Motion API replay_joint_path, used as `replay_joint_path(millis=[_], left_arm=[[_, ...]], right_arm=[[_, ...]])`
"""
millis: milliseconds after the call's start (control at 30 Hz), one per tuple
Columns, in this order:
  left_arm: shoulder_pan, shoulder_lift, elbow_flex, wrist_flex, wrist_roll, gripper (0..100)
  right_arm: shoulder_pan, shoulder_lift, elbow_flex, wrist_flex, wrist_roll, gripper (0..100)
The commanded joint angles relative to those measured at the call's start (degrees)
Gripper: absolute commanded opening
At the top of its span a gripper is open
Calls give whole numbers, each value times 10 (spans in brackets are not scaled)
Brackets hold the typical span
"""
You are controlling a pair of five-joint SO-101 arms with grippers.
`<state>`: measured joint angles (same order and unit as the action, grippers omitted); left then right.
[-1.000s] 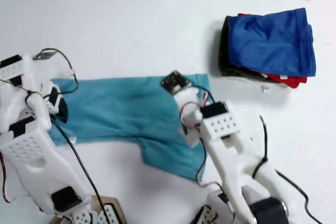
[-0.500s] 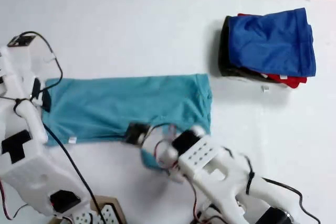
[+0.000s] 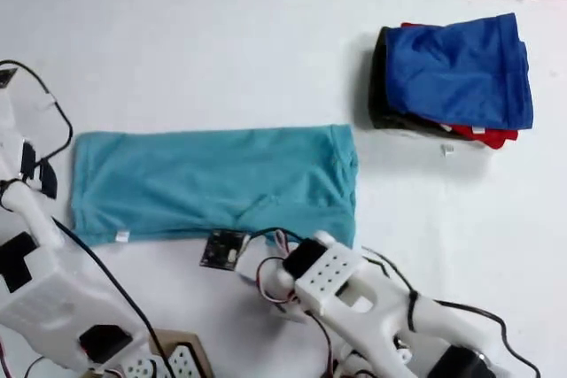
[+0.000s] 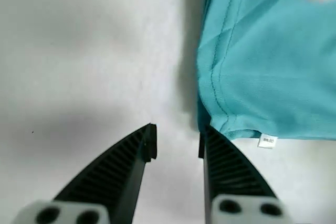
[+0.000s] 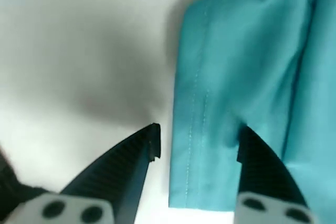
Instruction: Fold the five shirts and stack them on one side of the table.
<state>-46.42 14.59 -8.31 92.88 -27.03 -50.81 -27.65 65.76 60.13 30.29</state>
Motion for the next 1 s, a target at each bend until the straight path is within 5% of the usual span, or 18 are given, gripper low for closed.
replay_joint_path(millis=[0,233,400,533,733,967], left_arm=[[-6,-33,0,5,-3,158],[-6,-33,-5,5,-3,158],[-6,-33,-5,5,-3,158],[-6,-33,-5,5,-3,158],[-4,-33,-5,3,-2,158],[-3,-33,-5,0,-4,158]], right_arm=[[-3,77,-13,-24,3,242],[-4,175,-81,0,2,232],[-4,182,-85,4,2,7],[-4,182,-85,8,2,80],[-4,182,-105,21,2,21],[0,182,-248,154,3,19]])
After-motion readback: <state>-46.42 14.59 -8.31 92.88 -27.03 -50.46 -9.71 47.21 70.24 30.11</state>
